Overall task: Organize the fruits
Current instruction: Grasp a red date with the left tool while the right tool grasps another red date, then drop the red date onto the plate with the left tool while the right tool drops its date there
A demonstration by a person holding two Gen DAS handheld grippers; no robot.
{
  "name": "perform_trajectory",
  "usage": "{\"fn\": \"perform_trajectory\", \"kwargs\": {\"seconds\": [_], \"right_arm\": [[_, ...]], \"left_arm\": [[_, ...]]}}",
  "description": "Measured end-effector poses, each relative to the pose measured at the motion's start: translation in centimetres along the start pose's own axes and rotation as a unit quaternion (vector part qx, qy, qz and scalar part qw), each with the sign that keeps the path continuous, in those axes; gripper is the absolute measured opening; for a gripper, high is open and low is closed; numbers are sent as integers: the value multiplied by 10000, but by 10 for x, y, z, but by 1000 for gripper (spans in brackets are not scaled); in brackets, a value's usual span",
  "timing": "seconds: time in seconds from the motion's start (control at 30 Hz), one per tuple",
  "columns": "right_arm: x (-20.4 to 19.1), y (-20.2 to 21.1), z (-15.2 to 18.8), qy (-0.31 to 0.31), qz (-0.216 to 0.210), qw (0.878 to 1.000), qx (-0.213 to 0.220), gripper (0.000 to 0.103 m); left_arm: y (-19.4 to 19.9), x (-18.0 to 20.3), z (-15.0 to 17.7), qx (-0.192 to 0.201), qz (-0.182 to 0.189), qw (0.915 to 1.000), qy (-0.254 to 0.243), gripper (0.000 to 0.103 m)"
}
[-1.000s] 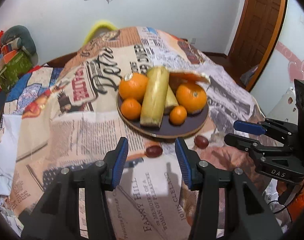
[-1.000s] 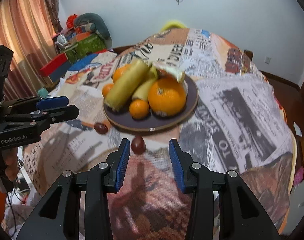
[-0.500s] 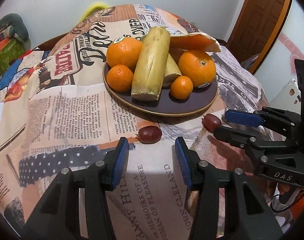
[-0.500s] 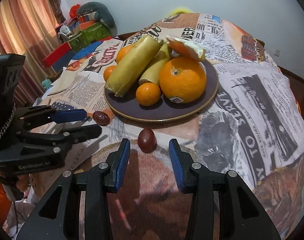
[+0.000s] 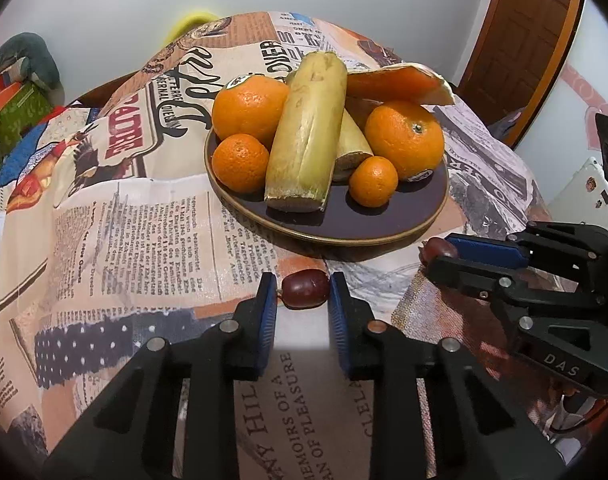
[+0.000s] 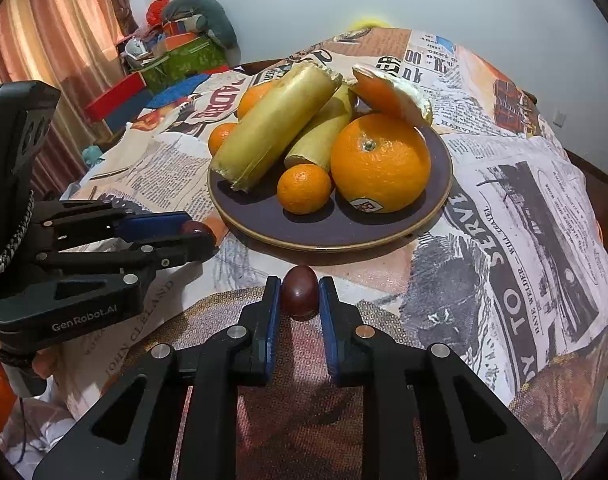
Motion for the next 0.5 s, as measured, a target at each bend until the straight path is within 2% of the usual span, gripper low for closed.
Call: {"fn": "perform_trajectory", "kwargs": {"seconds": [0.2,0.5], "right_arm": [[1,10,-1,-66,-22,9999,100,17],[10,37,-20,-169,45,9986,498,17]], "left_arm": [[11,4,0,63,40,10000,6,26],[37,16,-17,418,107,9990,-73,26]]}}
Point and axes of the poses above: each gripper's, at about its wrist camera, not at the fingertips, and y roughly against the way its jaws point, x to its right, z to its underside, the point moved 10 cm from there along -y, roughly the way its jaws point, and after that the axes turned 5 degrees about -y, right-handed, at the moved point
